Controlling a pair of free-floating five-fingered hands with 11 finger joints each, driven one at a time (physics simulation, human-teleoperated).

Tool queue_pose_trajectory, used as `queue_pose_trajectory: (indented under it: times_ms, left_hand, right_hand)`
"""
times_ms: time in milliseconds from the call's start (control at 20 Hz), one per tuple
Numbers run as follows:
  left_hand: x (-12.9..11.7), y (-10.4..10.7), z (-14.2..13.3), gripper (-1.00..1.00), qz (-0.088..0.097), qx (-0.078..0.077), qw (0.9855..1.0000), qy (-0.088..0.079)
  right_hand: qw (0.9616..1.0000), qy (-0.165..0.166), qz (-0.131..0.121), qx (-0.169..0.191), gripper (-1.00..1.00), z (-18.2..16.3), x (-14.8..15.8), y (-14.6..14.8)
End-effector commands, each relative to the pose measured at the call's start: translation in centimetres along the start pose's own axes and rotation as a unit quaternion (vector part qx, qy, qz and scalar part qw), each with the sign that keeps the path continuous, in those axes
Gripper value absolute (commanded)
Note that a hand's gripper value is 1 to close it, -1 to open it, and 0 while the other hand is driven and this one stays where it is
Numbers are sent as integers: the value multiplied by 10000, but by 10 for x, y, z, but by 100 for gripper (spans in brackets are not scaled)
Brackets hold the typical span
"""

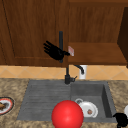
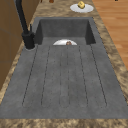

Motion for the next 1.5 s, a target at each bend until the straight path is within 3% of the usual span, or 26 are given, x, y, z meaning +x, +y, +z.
queue_pose_trajectory:
  times_ms: [0,50,250,550,800,900,1000,1050,1100,1200,1450]
  left_hand:
    - [-7,-10,-1,-100,44,639,9975,289]
    - [-9,-15,2,-100,32,647,9975,290]
    - [-16,-43,7,-100,-27,429,9990,102]
    - [-12,-78,6,-100,-62,429,9991,37]
    - [-13,-98,14,-100,-126,76,9999,46]
    - [-24,-105,15,-100,-128,95,9999,36]
    - [-37,-109,18,-100,-100,217,9997,97]
    - [-41,-108,18,-100,-74,299,9995,83]
    - [-45,-105,19,-100,-26,476,9988,68]
    - [-41,-101,23,-100,-37,593,9982,-48]
    - [-41,-102,30,-100,19,484,9984,-304]
  right_hand:
    - [10000,0,0,0,0,0,0,0]
    - [10000,0,0,0,0,0,0,0]
    - [10000,0,0,0,0,0,0,0]
    - [10000,0,0,0,0,0,0,0]
    - [10000,0,0,0,0,0,0,0]
    - [10000,0,0,0,0,0,0,0]
    - [10000,0,0,0,0,0,0,0]
    - [10000,0,0,0,0,0,0,0]
    - [10000,0,0,0,0,0,0,0]
    - [10000,0,0,0,0,0,0,0]
    - [10000,0,0,0,0,0,0,0]
